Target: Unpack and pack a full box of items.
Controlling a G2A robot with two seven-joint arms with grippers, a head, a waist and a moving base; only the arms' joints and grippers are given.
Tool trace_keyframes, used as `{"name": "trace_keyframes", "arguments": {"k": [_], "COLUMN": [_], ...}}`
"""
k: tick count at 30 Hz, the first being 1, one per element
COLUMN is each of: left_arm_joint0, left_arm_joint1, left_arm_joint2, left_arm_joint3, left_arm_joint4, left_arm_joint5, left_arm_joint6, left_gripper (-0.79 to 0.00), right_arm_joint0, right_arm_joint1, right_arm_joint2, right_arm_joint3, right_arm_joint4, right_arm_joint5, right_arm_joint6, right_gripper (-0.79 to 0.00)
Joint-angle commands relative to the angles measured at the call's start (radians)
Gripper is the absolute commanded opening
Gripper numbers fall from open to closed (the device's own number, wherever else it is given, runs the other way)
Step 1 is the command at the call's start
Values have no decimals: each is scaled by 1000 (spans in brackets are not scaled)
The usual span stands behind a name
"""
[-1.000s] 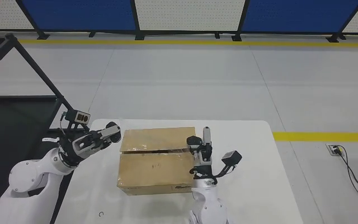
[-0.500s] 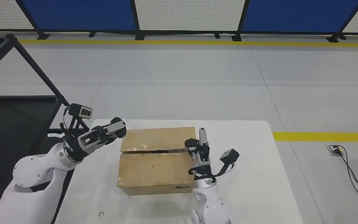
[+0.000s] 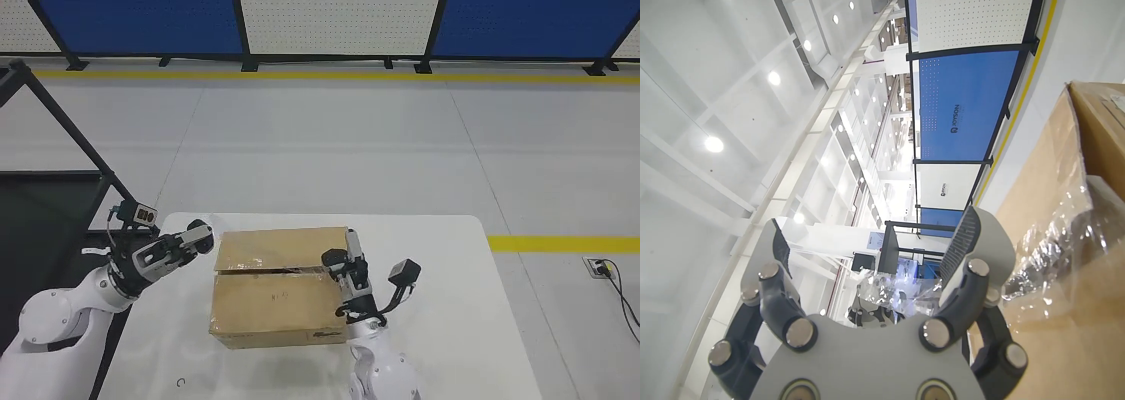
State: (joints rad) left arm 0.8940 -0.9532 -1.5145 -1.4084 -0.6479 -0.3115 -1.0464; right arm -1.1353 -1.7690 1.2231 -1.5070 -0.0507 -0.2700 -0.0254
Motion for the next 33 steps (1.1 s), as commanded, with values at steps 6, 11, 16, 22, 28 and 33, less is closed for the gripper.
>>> {"name": "trace_keyframes", "arguments": {"k": [6,11,16,22,28,33], "left_arm_joint0": [43,53,56,60,72,86], "left_arm_joint1": [5,5,4,4,5,5], "left_arm_joint2": [-28,-28,-23,-20,-26,-28], "left_arm_joint3": [8,21,39,68,90,98], "left_arm_joint4": [-18,-17,-10,-10,-17,-20], "left_arm_joint5": [16,24,28,33,31,31], "left_arm_joint6": [0,5,14,16,1,-8], "left_gripper": [-785,-785,-785,-785,-785,-785], "right_arm_joint0": [24,31,32,34,30,22], "right_arm_joint1": [3,4,6,9,12,13], "right_arm_joint2": [-17,-25,-31,-36,-37,-32], "right_arm_joint3": [23,28,29,32,22,6], "right_arm_joint4": [-33,-32,-28,-22,14,43], "right_arm_joint5": [42,45,41,40,6,-17], "right_arm_joint6": [12,8,9,25,50,31], "right_gripper": [0,0,0,0,0,0]}}
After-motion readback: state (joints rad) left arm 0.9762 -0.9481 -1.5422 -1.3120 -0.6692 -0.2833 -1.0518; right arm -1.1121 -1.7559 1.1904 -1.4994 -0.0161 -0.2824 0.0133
